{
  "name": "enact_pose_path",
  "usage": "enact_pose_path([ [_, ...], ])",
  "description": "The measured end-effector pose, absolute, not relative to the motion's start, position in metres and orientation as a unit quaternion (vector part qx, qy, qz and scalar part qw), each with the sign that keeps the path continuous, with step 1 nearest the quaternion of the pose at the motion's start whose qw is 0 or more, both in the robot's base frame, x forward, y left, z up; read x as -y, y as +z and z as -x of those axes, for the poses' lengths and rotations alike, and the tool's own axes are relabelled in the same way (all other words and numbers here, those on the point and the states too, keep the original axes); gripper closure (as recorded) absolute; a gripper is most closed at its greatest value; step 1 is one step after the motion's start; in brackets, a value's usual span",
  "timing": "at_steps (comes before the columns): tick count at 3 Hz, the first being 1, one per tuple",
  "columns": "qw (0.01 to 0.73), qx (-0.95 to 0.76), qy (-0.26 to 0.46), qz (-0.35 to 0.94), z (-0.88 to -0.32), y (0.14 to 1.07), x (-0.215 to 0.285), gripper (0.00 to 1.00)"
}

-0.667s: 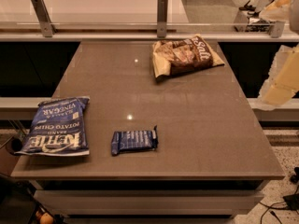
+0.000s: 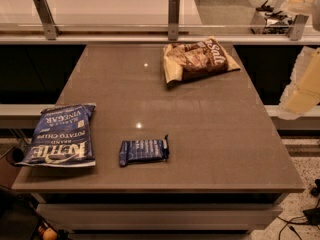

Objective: Pick brown chip bag

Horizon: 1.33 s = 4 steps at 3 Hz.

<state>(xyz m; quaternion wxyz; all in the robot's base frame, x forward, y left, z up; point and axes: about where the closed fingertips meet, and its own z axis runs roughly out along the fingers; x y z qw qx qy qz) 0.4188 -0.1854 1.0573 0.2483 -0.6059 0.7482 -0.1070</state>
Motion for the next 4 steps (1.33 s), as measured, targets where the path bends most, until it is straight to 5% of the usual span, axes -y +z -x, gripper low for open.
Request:
enact_pose_path([
  [2,0.258,-0.744,-0.139,0.601,-0.464,1.064,0.193,0.00],
  [4,0.244,-0.748,-0.151,0.599,-0.576,1.031,0.209,0.00],
])
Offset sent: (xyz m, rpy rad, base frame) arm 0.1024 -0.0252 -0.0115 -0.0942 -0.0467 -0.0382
